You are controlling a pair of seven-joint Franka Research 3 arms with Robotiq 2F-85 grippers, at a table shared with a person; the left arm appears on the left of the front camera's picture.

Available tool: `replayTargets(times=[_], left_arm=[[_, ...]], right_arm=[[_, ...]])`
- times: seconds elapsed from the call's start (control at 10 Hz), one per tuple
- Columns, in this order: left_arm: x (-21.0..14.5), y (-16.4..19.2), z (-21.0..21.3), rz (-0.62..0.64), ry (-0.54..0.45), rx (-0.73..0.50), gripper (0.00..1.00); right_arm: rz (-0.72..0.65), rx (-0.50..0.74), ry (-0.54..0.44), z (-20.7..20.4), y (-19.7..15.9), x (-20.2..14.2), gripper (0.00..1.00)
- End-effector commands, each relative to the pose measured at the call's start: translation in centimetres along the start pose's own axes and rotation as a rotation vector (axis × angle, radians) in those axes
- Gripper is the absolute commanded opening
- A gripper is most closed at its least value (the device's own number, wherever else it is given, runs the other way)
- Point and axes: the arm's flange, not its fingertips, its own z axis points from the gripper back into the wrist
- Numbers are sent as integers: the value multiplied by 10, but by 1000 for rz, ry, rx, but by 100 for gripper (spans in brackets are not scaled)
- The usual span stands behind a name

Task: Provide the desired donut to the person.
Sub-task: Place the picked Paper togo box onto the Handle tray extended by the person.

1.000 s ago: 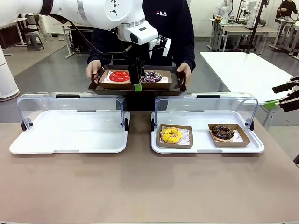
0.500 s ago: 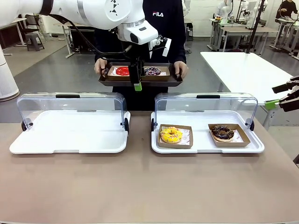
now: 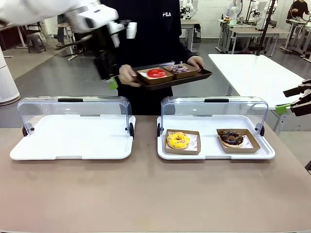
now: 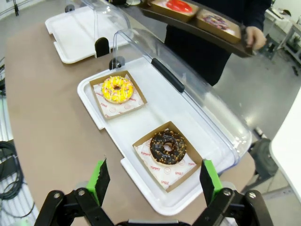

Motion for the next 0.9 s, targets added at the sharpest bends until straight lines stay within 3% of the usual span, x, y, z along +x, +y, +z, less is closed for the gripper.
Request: replayTargets(times=[0.0, 0.4, 0.8], left_arm=[[-74, -44, -17, 10, -163, 16, 100], [-198, -95, -21, 164, -399, 123, 100], [-261, -129, -2, 186, -488, 232, 100]], right_arm=[[3, 11, -21, -3, 0, -2, 100], [3, 11, -21, -3, 0, -2, 100], [3, 11, -21, -3, 0, -2, 100]])
